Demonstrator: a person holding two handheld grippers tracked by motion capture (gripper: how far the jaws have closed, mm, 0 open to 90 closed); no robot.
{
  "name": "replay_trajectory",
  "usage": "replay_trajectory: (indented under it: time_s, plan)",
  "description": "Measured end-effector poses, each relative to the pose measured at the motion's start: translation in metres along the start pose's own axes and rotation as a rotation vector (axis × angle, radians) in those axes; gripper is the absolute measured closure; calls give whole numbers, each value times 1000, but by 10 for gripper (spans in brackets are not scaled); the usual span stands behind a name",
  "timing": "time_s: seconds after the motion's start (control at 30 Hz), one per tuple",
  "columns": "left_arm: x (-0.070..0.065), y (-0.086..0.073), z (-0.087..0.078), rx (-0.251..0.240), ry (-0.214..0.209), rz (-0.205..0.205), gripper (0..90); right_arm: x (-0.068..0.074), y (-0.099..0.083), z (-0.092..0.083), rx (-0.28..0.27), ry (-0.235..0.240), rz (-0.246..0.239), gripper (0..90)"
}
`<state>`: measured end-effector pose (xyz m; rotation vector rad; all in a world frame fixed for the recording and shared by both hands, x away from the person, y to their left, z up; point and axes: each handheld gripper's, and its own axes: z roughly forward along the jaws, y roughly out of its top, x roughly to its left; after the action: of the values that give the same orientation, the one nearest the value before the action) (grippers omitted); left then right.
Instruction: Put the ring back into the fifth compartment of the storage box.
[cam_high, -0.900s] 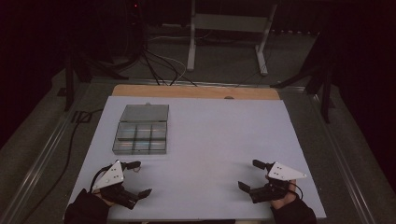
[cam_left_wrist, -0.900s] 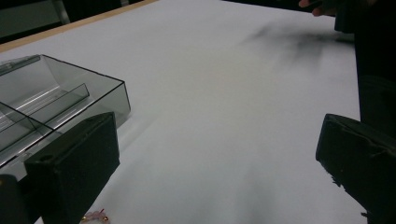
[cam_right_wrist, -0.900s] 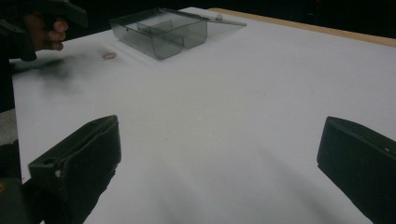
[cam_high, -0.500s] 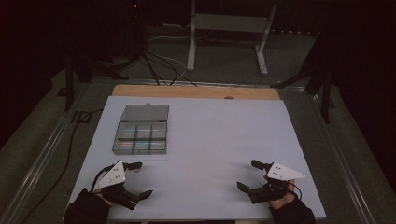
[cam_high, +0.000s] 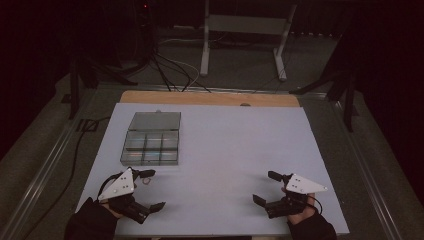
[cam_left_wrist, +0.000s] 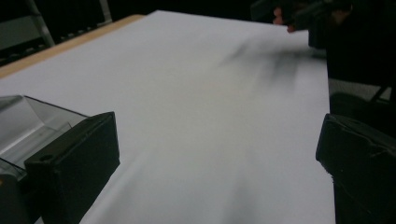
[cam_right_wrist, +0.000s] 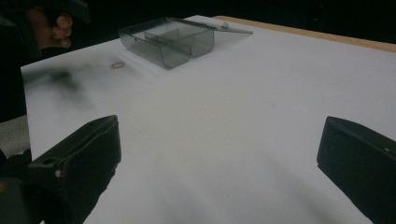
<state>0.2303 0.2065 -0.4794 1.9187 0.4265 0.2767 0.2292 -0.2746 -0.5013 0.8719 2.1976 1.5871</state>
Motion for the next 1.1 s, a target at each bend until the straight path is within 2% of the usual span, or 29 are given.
replay_trajectory:
  time_s: [0.17,0.3,0.37,0.43,0.83,1.1]
  plan:
    - [3,6,-2,-8,38,-1,7,0,0,-1,2,-1,-4,0]
    - [4,9,-4,-19,49,-5,7,0,0,-1,-2,-4,-1,0]
    - [5,10,-5,-25,46,-12,7,0,-1,-1,0,-3,-2,0]
    - [7,10,-5,-25,61,-28,7,0,0,-2,-6,-2,1,0]
    - [17,5,-6,-27,107,-58,7,0,-1,-2,-5,2,6,0]
    - [30,-4,-5,-20,151,-115,7,0,0,-3,-9,3,10,0]
